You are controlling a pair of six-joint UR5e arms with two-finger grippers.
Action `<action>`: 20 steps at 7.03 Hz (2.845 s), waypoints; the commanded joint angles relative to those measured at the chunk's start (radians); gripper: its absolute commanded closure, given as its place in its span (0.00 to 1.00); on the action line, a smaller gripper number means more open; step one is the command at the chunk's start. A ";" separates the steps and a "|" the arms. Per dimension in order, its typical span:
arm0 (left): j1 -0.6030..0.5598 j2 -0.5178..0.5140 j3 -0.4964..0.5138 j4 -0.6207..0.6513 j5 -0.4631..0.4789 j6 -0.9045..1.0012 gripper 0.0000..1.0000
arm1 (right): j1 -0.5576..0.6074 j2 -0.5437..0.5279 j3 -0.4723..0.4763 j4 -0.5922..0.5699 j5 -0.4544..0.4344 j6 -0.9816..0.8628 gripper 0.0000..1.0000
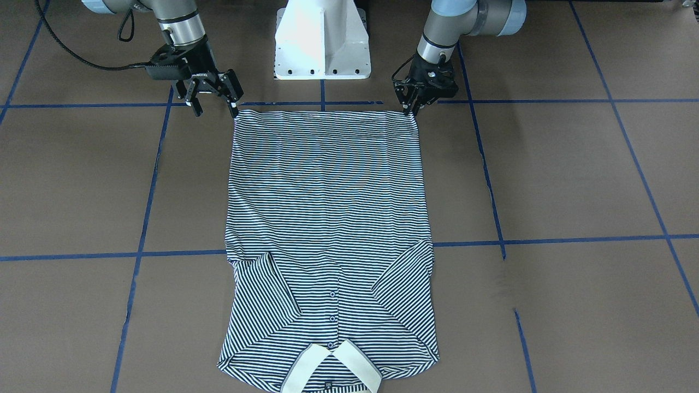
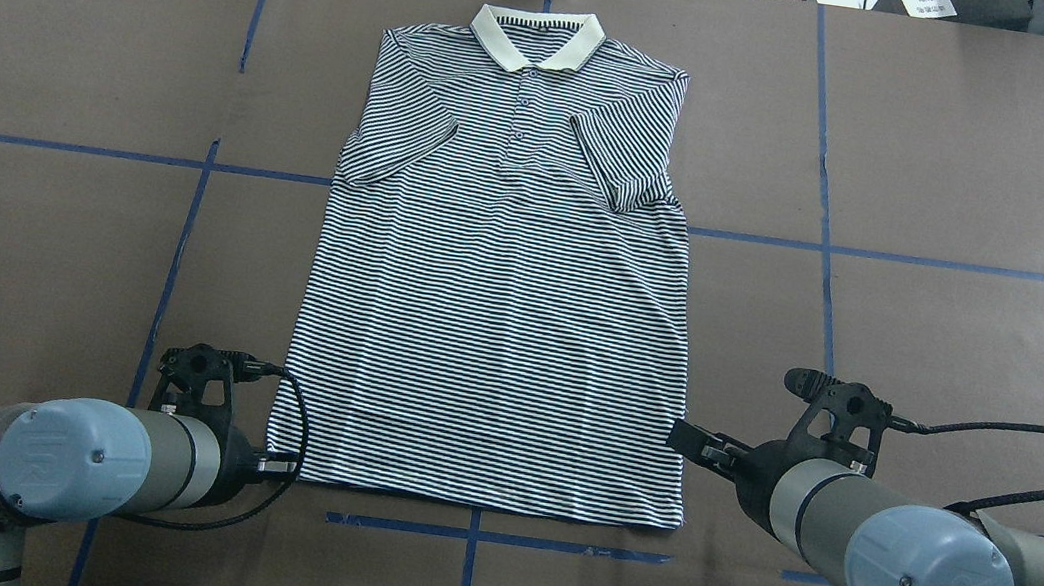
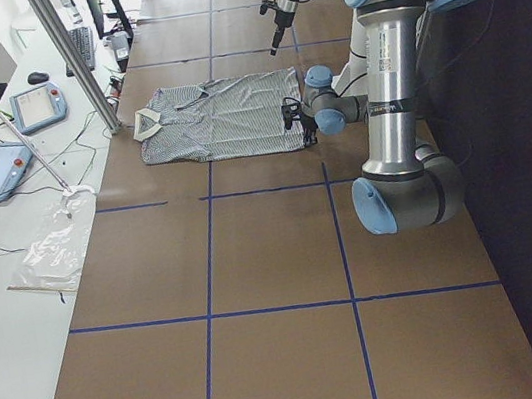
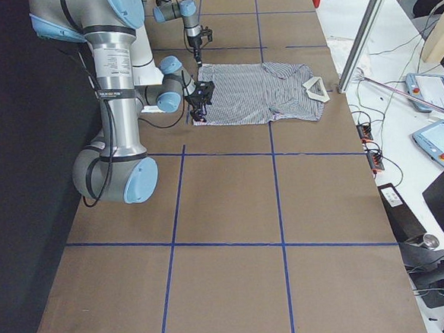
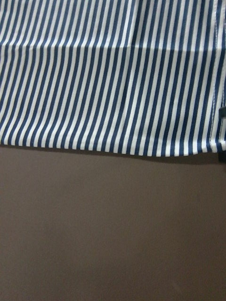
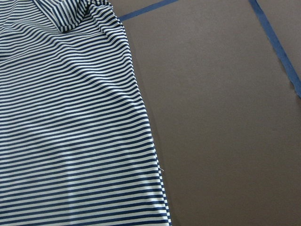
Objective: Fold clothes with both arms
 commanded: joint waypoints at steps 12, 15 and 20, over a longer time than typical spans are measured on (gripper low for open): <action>-0.002 -0.008 0.005 0.000 0.014 -0.002 1.00 | -0.118 0.135 -0.011 -0.255 -0.064 0.141 0.22; 0.000 -0.031 0.001 0.000 0.011 -0.003 1.00 | -0.184 0.135 -0.086 -0.256 -0.181 0.210 0.27; 0.000 -0.039 0.010 -0.002 0.011 -0.003 1.00 | -0.209 0.135 -0.106 -0.256 -0.196 0.219 0.44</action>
